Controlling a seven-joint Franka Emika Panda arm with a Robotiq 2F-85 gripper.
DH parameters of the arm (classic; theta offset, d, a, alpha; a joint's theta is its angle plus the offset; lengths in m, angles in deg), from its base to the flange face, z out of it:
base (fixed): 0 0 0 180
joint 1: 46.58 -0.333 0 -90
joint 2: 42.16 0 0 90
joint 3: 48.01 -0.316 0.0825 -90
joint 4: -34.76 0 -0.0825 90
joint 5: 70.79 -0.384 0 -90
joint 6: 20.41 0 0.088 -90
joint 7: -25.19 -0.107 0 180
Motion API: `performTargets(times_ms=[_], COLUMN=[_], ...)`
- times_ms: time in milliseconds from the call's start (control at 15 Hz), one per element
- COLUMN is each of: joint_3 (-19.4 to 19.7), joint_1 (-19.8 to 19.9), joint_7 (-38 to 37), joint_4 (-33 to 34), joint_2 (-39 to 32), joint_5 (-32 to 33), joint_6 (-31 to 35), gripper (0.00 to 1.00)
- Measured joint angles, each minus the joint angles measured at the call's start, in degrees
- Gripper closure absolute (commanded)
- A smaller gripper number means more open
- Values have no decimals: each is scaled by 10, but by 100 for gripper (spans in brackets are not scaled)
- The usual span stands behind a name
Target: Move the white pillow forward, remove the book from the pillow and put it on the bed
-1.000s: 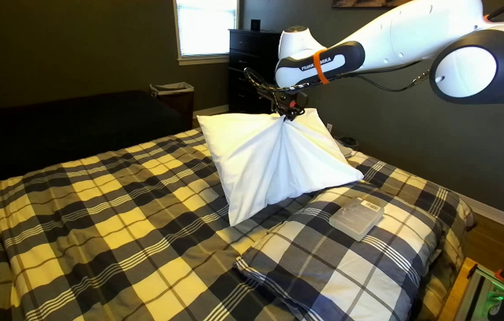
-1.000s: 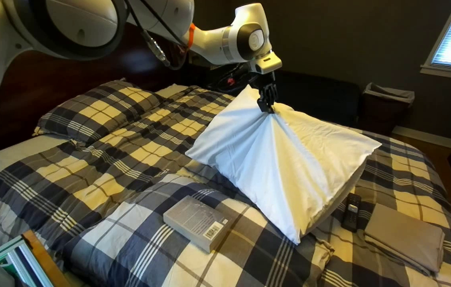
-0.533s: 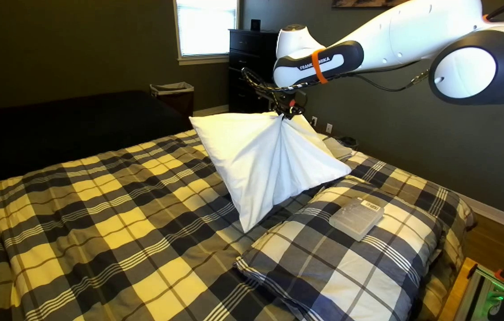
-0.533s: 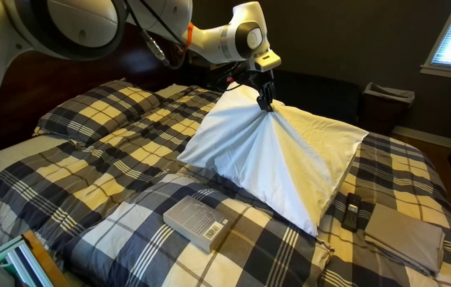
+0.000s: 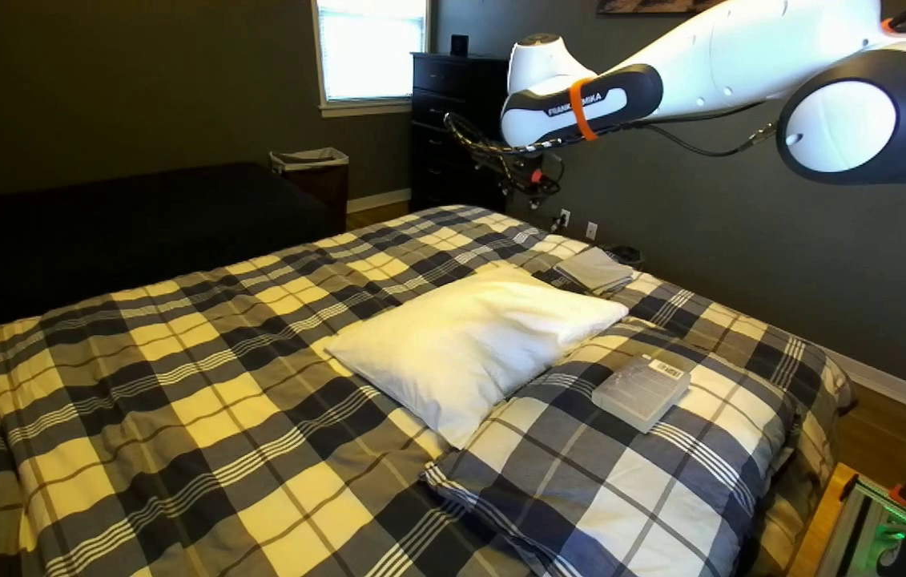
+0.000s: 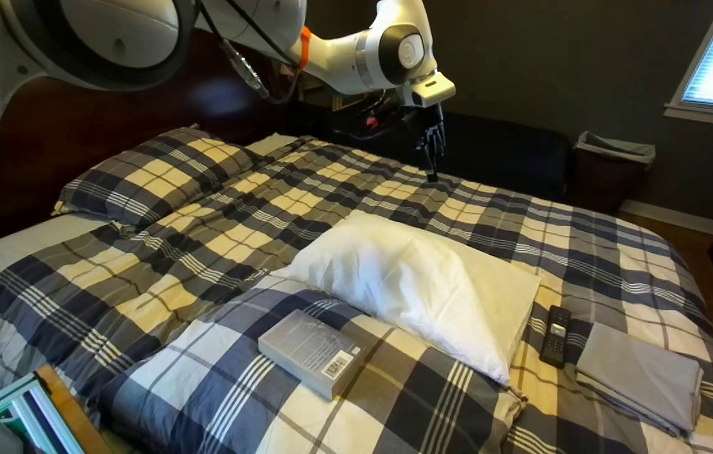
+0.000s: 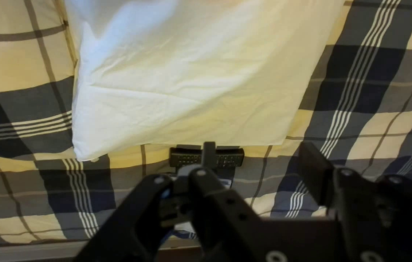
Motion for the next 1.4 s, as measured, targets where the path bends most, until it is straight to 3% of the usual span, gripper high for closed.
performTargets(times_ms=[133, 533, 1400], joint_3=[1, -10, -25], joint_1=[3, 14, 33], joint_7=[19, 128, 361], joint_4=[-14, -114, -401], joint_2=[18, 108, 284], joint_5=[-1, -21, -60], joint_6=[-24, -74, -53], gripper=[0, 0, 0])
